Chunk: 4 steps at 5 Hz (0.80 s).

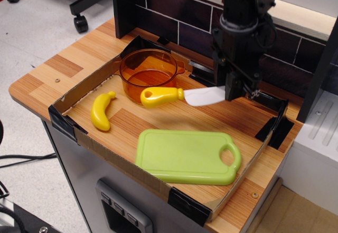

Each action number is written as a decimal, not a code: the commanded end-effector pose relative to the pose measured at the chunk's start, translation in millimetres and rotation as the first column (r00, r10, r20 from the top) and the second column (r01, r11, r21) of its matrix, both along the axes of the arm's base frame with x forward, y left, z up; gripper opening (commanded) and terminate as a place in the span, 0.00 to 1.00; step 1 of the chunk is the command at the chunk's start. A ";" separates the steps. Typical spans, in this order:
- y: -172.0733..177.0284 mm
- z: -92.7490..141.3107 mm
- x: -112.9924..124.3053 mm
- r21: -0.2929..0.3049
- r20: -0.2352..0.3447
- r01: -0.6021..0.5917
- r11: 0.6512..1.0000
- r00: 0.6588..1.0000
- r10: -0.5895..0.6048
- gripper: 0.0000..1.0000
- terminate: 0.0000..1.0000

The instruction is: Put knife in pot

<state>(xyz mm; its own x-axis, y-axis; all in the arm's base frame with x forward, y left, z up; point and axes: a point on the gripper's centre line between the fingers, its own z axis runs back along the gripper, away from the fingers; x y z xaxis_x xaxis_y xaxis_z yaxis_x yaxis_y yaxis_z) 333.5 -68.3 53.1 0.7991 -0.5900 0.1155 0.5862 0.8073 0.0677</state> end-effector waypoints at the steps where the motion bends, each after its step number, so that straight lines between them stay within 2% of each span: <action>1: 7.0 44.1 15.1 0.010 0.046 -0.039 0.999 0.998 0.038 0.00 0.00; 3: 30.4 43.1 33.3 0.025 0.052 -0.031 0.999 0.998 0.030 0.00 0.00; 4: 38.3 37.9 35.4 0.013 0.027 0.008 1.000 1.000 -0.008 0.00 0.00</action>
<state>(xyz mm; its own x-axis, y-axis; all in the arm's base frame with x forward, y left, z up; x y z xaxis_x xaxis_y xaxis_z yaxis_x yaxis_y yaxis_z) 362.8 -29.7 74.0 0.7971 -0.5965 0.0935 0.5934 0.8026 0.0613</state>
